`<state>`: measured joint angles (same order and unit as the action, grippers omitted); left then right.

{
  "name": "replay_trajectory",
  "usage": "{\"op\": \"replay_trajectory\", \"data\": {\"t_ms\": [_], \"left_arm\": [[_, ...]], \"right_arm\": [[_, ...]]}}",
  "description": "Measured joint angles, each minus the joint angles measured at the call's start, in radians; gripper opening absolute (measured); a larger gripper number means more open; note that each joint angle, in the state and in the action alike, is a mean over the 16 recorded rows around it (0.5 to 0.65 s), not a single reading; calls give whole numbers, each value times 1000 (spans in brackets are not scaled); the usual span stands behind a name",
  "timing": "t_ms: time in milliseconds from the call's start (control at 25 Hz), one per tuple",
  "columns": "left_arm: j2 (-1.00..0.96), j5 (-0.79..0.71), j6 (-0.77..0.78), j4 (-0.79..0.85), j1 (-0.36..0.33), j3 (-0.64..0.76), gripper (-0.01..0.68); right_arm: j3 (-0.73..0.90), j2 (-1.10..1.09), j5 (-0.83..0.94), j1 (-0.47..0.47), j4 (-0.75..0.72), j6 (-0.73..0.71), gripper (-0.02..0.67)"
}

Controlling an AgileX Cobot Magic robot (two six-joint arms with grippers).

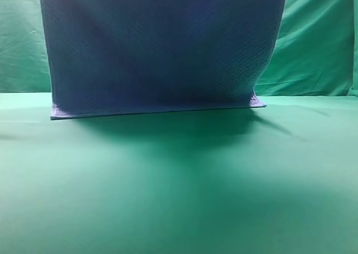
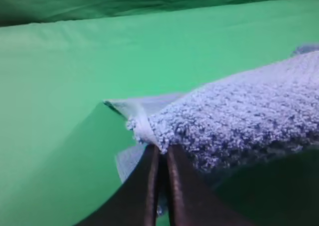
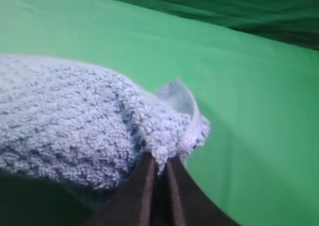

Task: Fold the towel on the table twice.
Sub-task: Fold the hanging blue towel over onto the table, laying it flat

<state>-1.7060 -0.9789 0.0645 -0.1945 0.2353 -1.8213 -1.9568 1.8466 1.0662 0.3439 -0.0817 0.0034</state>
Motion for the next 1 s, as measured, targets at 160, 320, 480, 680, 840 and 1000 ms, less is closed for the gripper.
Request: {"op": "replay_trajectory", "data": {"t_ms": [160, 320, 480, 680, 840, 1000], "left_arm": [[101, 52, 28, -45, 1, 188, 0], [199, 96, 56, -90, 1, 374, 0], [282, 125, 78, -130, 2, 541, 0], [373, 154, 87, -158, 2, 724, 0], [444, 158, 93, -180, 2, 847, 0], [515, 141, 100, -207, 2, 947, 0]], "right_arm": [[209, -114, -48, 5, 0, 28, 0], [427, -230, -112, 22, 4, 57, 0], [621, -332, -166, 53, 7, 88, 0], [798, -433, -203, 118, 6, 131, 0], [887, -499, -201, 182, 2, 166, 0], [947, -563, -179, 244, -2, 203, 0]]}}
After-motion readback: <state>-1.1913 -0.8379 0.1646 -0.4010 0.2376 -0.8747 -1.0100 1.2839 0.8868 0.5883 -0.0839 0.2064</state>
